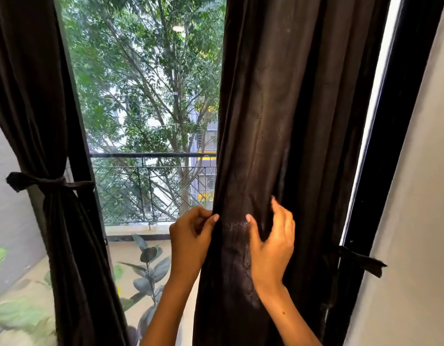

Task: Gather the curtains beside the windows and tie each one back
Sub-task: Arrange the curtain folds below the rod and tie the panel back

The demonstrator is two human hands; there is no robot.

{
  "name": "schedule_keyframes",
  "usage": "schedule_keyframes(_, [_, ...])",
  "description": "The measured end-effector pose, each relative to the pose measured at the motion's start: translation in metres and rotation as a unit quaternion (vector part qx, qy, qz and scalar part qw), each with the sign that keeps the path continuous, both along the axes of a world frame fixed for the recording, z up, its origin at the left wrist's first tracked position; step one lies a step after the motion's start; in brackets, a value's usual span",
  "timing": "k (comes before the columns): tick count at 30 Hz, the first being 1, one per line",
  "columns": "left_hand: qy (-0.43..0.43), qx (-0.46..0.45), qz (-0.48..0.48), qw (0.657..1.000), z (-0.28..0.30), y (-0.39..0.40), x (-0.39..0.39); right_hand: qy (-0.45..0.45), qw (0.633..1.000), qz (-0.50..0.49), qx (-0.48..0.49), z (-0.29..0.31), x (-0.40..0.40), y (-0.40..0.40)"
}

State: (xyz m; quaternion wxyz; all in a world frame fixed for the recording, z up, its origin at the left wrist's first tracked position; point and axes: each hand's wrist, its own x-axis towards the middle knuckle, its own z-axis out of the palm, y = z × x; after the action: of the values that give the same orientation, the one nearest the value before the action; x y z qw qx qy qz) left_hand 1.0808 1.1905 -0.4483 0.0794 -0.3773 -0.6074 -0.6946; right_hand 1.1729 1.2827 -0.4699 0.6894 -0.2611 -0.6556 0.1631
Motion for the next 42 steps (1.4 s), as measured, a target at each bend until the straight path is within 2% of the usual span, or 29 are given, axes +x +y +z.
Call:
schedule_keyframes(5, [0.025,0.011,0.025,0.999,-0.003,0.001,0.009,-0.016,0.996,0.074,0.054,-0.009,-0.004,-0.008])
schedule_keyframes(11, [0.023,0.025,0.000,0.999,-0.004,0.000,0.021,-0.136,0.978,0.147,0.060,-0.020,-0.012,-0.023])
schedule_keyframes(15, [0.025,0.033,-0.012,0.999,-0.004,-0.003,0.023,-0.178,0.961,0.208,0.044,-0.021,-0.010,-0.026])
schedule_keyframes(18, [0.019,0.032,-0.006,0.999,-0.005,-0.005,0.020,-0.180,0.946,0.266,0.043,-0.018,-0.007,-0.024])
schedule_keyframes(20, [0.028,0.029,0.030,0.999,-0.004,-0.007,0.017,-0.140,0.954,0.261,0.047,-0.014,-0.005,-0.015])
schedule_keyframes(21, [0.024,0.027,0.043,0.998,-0.004,-0.007,0.013,-0.106,0.966,0.234,0.032,-0.011,-0.004,-0.009])
schedule_keyframes(23, [0.004,0.015,0.046,0.999,-0.003,-0.009,0.006,-0.039,0.978,0.193,-0.063,-0.003,-0.001,0.002])
schedule_keyframes(26, [-0.068,0.017,-0.029,0.997,-0.003,-0.011,-0.003,-0.018,0.938,0.277,-0.207,0.006,-0.001,0.014])
schedule_keyframes(28, [-0.084,0.015,-0.048,0.995,-0.003,-0.011,-0.004,0.005,0.900,0.361,-0.243,0.008,-0.003,0.015])
schedule_keyframes(29, [-0.083,0.015,-0.041,0.996,-0.003,-0.011,-0.004,0.019,0.892,0.381,-0.241,0.008,-0.004,0.014])
schedule_keyframes(31, [-0.070,0.016,-0.012,0.997,-0.002,-0.010,0.000,0.054,0.910,0.354,-0.209,0.005,-0.005,0.013])
schedule_keyframes(33, [-0.041,0.015,0.044,0.998,-0.002,-0.007,0.006,0.082,0.950,0.257,-0.158,0.003,-0.003,0.007])
schedule_keyframes(36, [0.047,-0.005,0.134,0.990,-0.003,-0.005,0.020,0.063,0.990,0.120,-0.047,0.001,-0.001,-0.004])
schedule_keyframes(39, [0.103,-0.037,0.185,0.977,-0.005,-0.004,0.028,0.020,0.994,0.095,0.042,-0.008,-0.002,-0.013])
schedule_keyframes(42, [0.122,-0.041,0.182,0.975,-0.006,-0.003,0.031,-0.024,0.992,0.109,0.064,-0.017,-0.003,-0.022])
